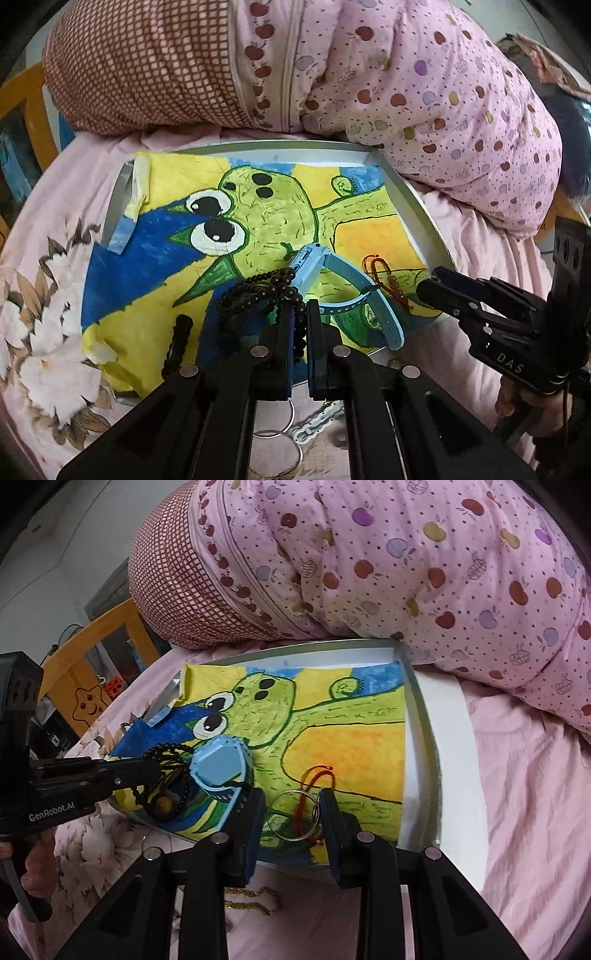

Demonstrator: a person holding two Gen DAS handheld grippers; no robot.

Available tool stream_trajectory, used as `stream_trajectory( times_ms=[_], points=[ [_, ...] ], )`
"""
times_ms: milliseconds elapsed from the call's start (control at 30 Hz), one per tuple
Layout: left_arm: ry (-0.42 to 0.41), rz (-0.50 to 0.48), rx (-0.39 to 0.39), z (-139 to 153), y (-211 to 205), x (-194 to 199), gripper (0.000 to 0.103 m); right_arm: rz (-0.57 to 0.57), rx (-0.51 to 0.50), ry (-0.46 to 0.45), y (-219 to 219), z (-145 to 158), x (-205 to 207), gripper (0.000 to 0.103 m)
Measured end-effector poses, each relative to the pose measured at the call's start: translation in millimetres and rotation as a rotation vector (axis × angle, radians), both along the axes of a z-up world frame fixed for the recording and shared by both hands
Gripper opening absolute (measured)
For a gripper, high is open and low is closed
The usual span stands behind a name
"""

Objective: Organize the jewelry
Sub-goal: 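Carry the necklace into the tray and open the left tool while the right tool releases the ring, then pull both open tools back from the tray toward the remaining jewelry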

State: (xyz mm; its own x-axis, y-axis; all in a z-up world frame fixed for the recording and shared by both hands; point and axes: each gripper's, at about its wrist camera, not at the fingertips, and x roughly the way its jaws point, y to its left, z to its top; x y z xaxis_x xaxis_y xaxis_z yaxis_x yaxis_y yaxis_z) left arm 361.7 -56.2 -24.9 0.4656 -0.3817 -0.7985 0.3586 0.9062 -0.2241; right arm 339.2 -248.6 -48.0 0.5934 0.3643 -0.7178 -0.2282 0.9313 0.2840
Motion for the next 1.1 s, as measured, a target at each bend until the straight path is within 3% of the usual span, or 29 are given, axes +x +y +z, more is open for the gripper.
stream_trajectory(
  times_ms=[133,200,267,333,467,533,800,833,900,1100],
  points=[
    [0.05,0.023,-0.033,-1,3,5,0.011,-0.015,-0.005,-0.006,-3,5,-2,0.057],
    [0.06,0.051,-0.058,1,8,5,0.039,-0.026,-0.009,-0.017,-5,11,-4,0.063],
    [0.04,0.085,-0.085,7,14,1,0.055,-0.038,-0.011,-0.024,-7,16,-7,0.07],
    [0.028,0.109,-0.119,13,20,-2,0.059,-0.059,-0.014,-0.039,-11,23,-12,0.08],
    [0.036,0.135,-0.14,21,26,-6,0.06,-0.086,-0.009,-0.052,-17,33,-21,0.087],
    [0.028,0.152,-0.142,26,29,-12,0.065,-0.105,-0.011,-0.066,-20,38,-28,0.1],
    [-0.022,0.184,-0.113,44,34,-47,0.07,-0.116,-0.01,-0.126,-21,62,-58,0.103],
    [-0.029,0.186,-0.111,45,34,-52,0.072,-0.113,-0.007,-0.137,-21,66,-65,0.103],
    [-0.039,0.186,-0.109,47,36,-65,0.096,-0.098,-0.007,-0.155,-19,70,-78,0.103],
    [-0.059,0.196,-0.101,45,45,-103,0.099,-0.065,-0.021,-0.166,-13,73,-115,0.103]
  ],
)
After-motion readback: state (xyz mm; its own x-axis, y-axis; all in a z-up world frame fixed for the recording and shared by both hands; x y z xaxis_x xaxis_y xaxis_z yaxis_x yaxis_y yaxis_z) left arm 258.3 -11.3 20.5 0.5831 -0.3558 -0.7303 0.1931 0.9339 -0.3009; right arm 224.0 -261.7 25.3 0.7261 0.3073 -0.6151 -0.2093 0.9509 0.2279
